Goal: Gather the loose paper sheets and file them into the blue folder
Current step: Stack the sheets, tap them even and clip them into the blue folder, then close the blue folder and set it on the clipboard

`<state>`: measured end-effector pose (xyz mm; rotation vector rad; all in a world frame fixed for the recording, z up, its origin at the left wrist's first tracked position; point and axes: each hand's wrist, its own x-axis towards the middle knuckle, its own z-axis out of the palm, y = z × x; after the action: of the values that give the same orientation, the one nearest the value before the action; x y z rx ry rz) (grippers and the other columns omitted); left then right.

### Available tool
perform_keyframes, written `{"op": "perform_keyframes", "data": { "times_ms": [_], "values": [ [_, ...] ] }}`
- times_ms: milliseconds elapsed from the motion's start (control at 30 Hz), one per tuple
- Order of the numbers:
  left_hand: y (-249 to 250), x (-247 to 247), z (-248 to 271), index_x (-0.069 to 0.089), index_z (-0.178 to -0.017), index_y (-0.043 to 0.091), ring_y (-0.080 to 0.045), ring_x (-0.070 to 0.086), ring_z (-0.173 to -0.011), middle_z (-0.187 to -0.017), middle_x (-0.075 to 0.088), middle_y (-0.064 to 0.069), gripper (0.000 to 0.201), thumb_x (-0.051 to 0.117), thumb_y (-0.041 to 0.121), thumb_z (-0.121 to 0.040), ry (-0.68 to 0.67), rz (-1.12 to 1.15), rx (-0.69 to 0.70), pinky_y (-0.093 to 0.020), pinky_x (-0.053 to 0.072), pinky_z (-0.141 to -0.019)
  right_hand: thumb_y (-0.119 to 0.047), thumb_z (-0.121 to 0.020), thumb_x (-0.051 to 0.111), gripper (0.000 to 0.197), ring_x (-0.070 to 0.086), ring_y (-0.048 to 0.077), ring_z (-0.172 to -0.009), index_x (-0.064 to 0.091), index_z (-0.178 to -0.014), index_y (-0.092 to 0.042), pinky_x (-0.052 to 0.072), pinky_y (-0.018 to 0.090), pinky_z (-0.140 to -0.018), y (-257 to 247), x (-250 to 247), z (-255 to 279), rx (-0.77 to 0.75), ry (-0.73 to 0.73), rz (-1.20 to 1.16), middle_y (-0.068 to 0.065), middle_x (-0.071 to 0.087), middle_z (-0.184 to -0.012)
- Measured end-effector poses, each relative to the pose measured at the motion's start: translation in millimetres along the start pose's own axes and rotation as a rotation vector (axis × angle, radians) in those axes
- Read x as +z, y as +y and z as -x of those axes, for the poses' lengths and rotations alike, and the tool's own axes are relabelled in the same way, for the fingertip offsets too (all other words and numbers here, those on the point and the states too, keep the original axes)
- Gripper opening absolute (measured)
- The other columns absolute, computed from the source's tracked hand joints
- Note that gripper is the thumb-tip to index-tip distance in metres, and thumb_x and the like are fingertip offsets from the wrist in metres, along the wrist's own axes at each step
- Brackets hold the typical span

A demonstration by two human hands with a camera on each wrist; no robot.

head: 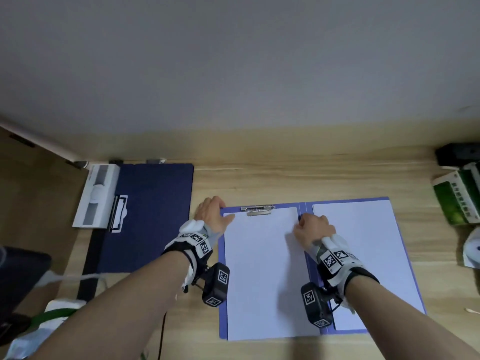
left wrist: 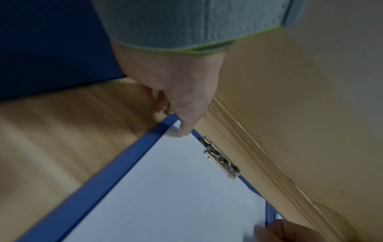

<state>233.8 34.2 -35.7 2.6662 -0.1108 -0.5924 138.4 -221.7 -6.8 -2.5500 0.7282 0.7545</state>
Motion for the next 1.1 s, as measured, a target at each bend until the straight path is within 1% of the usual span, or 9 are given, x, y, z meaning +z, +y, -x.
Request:
{"op": "perform_keyframes", "data": {
  "times_ms": [100,233,300,400,467,567,667,867,1100],
  "values": [
    [-12.9,-11.1,31.1,0.053,-0.102,0.017,-0.022,0.057,-0.090,-0.104,0.057,0.000,0.031,0.065,0.037,-0.081,-0.106,0.013,-0.118,-0.033,0.046,-0.077,-0.033,-0.082,0.054,0.010,0.060,0.028,-0.092,0.060,-0.084,-0.026,0.049,0.035,-0.080,5.6,-1.0,12.4,0.049,0.088,-0.122,-0.003,0.065,-0.087],
    [-27.6,-7.4,78.6,0.047,-0.083,0.013,-0.021,0.044,-0.067,-0.081,0.050,-0.002,0.022,0.060,0.031,-0.086,-0.253,0.010,-0.184,-0.029,0.038,-0.063,-0.029,-0.085,0.054,0.014,0.059,0.026,-0.072,0.054,-0.075,-0.020,0.048,0.031,-0.064,8.7,12.2,53.6,0.061,0.158,-0.306,0.000,0.064,-0.079],
    [-36.4,-0.9,102.2,0.047,-0.081,0.010,-0.023,0.048,-0.067,-0.079,0.053,-0.005,0.025,0.058,0.032,-0.088,-0.261,-0.008,-0.143,-0.029,0.039,-0.063,-0.021,-0.086,0.055,0.012,0.059,0.024,-0.073,0.055,-0.073,-0.021,0.045,0.029,-0.063,6.6,30.6,86.0,0.053,0.155,-0.327,-0.003,0.064,-0.078],
    [-42.3,13.0,114.4,0.053,-0.088,0.004,-0.035,0.059,-0.071,-0.082,0.061,-0.015,0.032,0.055,0.036,-0.086,-0.325,0.011,-0.088,-0.029,0.038,-0.061,-0.005,-0.084,0.055,0.029,0.067,0.013,-0.086,0.068,-0.082,-0.031,0.049,0.017,-0.070,9.9,65.0,119.0,-0.037,0.054,-0.403,-0.012,0.071,-0.088],
    [-40.4,14.5,120.8,0.051,-0.081,0.009,-0.027,0.050,-0.062,-0.073,0.055,-0.006,0.025,0.055,0.034,-0.083,-0.368,0.044,-0.091,-0.028,0.036,-0.059,0.000,-0.083,0.054,0.034,0.068,0.012,-0.091,0.074,-0.097,-0.024,0.053,0.022,-0.083,10.7,81.1,132.7,-0.084,0.032,-0.368,-0.006,0.074,-0.097],
    [-37.6,14.1,128.5,0.044,-0.071,0.011,-0.020,0.038,-0.055,-0.065,0.046,-0.001,0.020,0.057,0.025,-0.080,-0.374,0.108,-0.108,-0.026,0.030,-0.052,0.003,-0.084,0.051,0.039,0.067,0.017,-0.097,0.073,-0.109,-0.016,0.053,0.030,-0.091,7.6,90.6,143.6,-0.101,0.052,-0.337,0.002,0.074,-0.108],
    [-31.9,14.7,133.9,0.034,-0.063,0.013,-0.018,0.029,-0.050,-0.058,0.033,-0.001,0.027,0.056,0.019,-0.078,-0.368,0.184,-0.182,-0.025,0.023,-0.049,-0.002,-0.089,0.050,0.038,0.066,0.016,-0.106,0.071,-0.117,-0.017,0.050,0.023,-0.092,7.9,93.8,145.9,-0.092,0.025,-0.310,0.000,0.071,-0.117],
    [-20.3,0.7,149.0,0.062,-0.091,-0.002,-0.027,0.060,-0.059,-0.073,0.069,-0.017,0.025,0.041,0.011,-0.091,-0.343,0.503,-0.350,-0.024,0.044,-0.050,-0.013,-0.090,0.058,0.024,0.067,0.013,-0.099,0.073,-0.107,-0.021,0.051,0.024,-0.089,21.5,95.3,142.7,-0.117,0.013,-0.462,-0.003,0.073,-0.107],
    [34.2,-35.9,168.9,0.060,-0.063,0.010,-0.020,0.057,-0.050,-0.054,0.065,-0.008,0.037,0.033,-0.009,-0.081,-0.175,0.629,-0.257,-0.025,0.043,-0.053,-0.007,-0.090,0.060,0.013,0.070,0.025,-0.083,0.071,-0.096,-0.010,0.055,0.037,-0.084,41.1,59.8,129.5,-0.235,-0.105,-0.885,0.019,0.074,-0.094]
  ]
}}
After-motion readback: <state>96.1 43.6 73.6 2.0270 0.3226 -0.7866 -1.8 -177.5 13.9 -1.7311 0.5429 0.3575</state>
